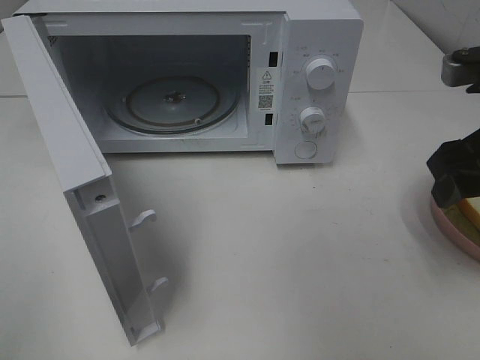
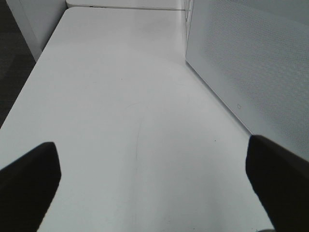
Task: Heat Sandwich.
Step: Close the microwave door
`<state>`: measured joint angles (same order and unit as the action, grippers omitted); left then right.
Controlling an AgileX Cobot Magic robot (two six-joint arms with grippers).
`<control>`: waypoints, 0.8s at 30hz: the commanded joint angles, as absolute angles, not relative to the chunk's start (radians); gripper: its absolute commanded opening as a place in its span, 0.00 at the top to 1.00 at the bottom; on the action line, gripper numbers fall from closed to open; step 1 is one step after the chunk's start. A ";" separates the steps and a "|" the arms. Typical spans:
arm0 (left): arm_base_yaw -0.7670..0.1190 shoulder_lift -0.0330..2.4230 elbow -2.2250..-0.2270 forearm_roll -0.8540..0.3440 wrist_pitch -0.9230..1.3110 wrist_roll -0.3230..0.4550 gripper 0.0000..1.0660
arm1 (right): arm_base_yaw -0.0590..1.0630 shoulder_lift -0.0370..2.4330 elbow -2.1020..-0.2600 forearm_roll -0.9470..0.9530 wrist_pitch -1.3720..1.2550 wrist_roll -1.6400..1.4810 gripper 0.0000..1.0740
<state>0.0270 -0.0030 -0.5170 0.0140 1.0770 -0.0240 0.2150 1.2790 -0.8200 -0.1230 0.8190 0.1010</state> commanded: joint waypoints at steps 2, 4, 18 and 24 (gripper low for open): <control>0.030 -0.012 -0.517 0.009 1.067 -0.021 0.06 | 0.214 1.226 -0.824 -0.069 0.846 0.060 0.29; 0.030 -0.012 -0.517 0.009 1.067 -0.021 0.06 | 0.214 1.182 -0.824 -0.035 0.874 0.031 0.29; 0.030 -0.012 -0.517 0.009 1.067 -0.021 0.06 | 0.214 0.902 -0.777 0.000 0.950 -0.005 0.29; 0.030 -0.012 -0.517 0.009 1.067 -0.021 0.06 | 0.214 0.764 -0.708 0.000 0.974 -0.008 0.29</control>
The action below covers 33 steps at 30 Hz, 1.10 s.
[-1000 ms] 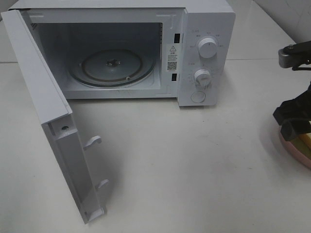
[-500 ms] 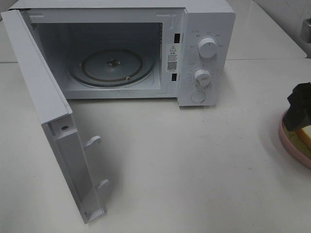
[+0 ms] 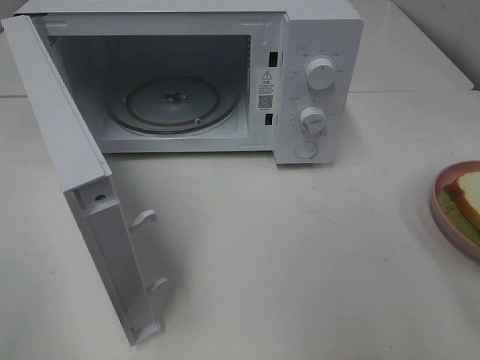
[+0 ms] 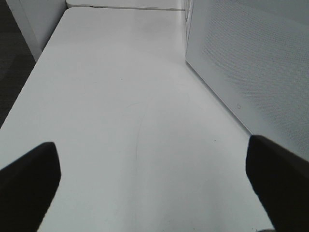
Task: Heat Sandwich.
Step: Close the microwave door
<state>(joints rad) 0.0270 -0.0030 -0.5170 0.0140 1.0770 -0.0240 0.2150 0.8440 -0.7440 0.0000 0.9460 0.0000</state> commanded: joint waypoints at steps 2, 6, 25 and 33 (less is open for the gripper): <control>0.030 -0.012 -0.517 0.009 1.067 -0.021 0.06 | 0.214 0.673 -0.680 0.000 0.986 -0.008 0.29; 0.030 -0.012 -0.517 0.009 1.067 -0.021 0.06 | 0.211 0.547 -0.660 -0.016 0.989 -0.008 0.29; 0.030 -0.012 -0.517 0.009 1.067 -0.021 0.06 | 0.054 0.104 -0.499 -0.018 0.999 0.000 0.29; 0.030 -0.012 -0.517 0.009 1.067 -0.021 0.06 | 0.021 -0.032 -0.499 -0.018 0.999 0.000 0.29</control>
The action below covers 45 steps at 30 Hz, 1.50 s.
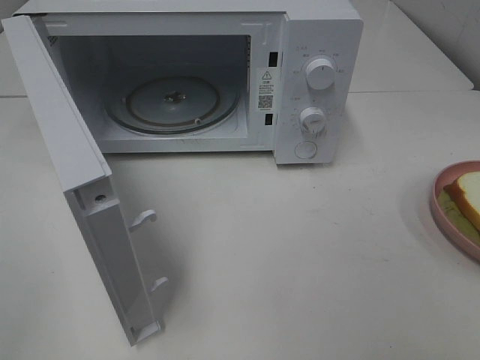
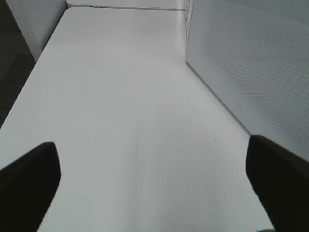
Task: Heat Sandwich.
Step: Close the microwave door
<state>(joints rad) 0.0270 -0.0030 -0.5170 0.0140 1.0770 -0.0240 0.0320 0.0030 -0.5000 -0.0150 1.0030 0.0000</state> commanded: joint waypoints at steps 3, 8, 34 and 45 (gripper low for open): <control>0.030 -0.012 -0.517 0.009 1.067 -0.021 0.06 | 0.020 -0.030 -0.499 -0.018 0.999 0.000 0.29; 0.030 -0.013 -0.517 0.009 1.067 -0.021 0.06 | 0.020 -0.030 -0.499 -0.018 0.999 0.000 0.29; 0.030 -0.013 -0.517 0.009 1.067 -0.021 0.06 | 0.020 -0.030 -0.499 -0.018 0.999 0.000 0.30; 0.030 -0.013 -0.517 0.009 1.067 -0.021 0.06 | 0.020 -0.030 -0.499 -0.018 0.999 0.000 0.31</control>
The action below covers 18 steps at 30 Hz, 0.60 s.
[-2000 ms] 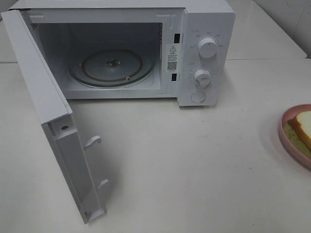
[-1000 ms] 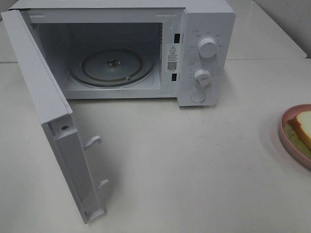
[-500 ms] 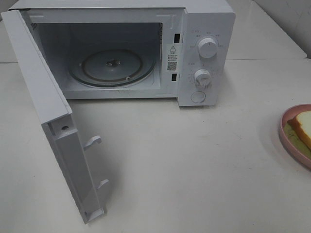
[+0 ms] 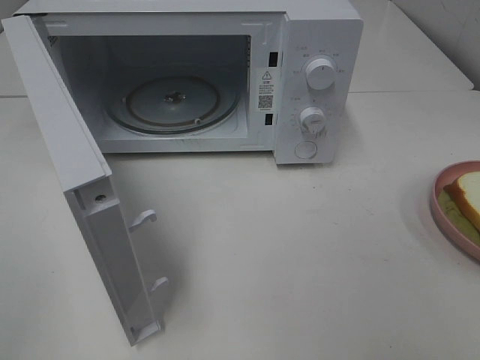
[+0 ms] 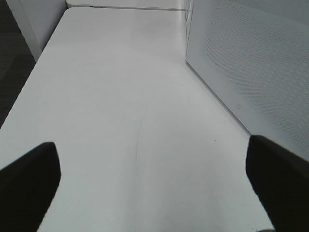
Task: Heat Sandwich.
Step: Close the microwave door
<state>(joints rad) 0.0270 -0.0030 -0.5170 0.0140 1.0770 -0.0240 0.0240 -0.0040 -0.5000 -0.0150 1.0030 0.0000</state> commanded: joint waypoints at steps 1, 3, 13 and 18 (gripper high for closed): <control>0.030 -0.013 -0.517 0.009 1.067 -0.021 0.06 | 0.020 -0.030 -0.499 -0.018 0.999 0.000 0.31; 0.030 -0.013 -0.517 0.009 1.067 -0.021 0.06 | 0.020 -0.030 -0.499 -0.018 0.999 0.000 0.31; 0.030 -0.012 -0.518 0.008 1.063 -0.022 0.06 | 0.020 -0.030 -0.499 -0.018 0.999 0.000 0.32; 0.030 0.054 -0.543 0.007 1.014 -0.022 0.07 | 0.020 -0.030 -0.499 -0.018 0.999 0.000 0.32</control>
